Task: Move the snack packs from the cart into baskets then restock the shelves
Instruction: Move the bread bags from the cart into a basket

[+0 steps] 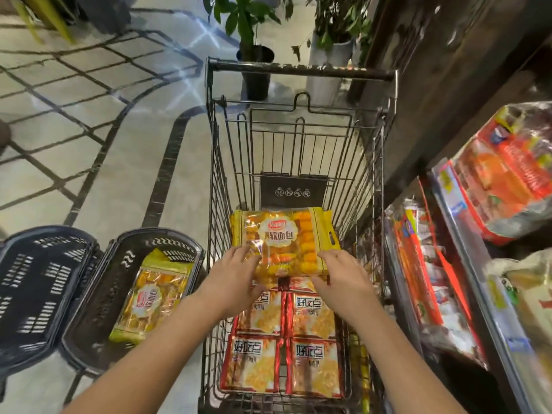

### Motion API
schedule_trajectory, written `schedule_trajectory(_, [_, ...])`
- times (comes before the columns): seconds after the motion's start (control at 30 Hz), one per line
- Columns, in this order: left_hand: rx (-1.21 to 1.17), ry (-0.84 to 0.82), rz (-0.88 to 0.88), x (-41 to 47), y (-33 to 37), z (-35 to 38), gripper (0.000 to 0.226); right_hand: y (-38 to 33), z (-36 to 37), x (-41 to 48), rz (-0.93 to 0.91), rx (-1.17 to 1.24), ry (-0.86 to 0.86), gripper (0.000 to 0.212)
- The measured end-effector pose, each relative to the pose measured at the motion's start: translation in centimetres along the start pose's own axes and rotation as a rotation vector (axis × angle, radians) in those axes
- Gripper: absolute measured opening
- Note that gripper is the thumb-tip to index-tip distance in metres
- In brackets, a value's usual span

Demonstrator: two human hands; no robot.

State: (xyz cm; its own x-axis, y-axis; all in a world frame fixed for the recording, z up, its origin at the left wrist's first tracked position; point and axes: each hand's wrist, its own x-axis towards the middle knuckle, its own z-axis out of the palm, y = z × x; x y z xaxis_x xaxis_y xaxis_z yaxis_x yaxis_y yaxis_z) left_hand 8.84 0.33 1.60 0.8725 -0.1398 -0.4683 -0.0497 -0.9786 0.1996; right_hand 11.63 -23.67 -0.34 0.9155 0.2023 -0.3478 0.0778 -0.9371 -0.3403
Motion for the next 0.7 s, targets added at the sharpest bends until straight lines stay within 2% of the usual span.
schedule_trajectory(0.4, [-0.132, -0.080, -0.200, 9.2, -2.5, 4.0, 0.078, 3.9, 3.9, 9.0, -0.026, -0.058, -0.083, 0.055])
schedule_trajectory(0.53, [-0.174, -0.097, -0.278, 12.7, -3.6, 6.9, 0.082, 5.6, 6.5, 11.8, 0.011, -0.040, -0.115, 0.056])
schedule_trajectory(0.7, [-0.373, -0.080, -0.466, 16.0, -4.1, 10.4, 0.097, 7.5, 9.0, 15.2, 0.124, -0.001, -0.151, 0.065])
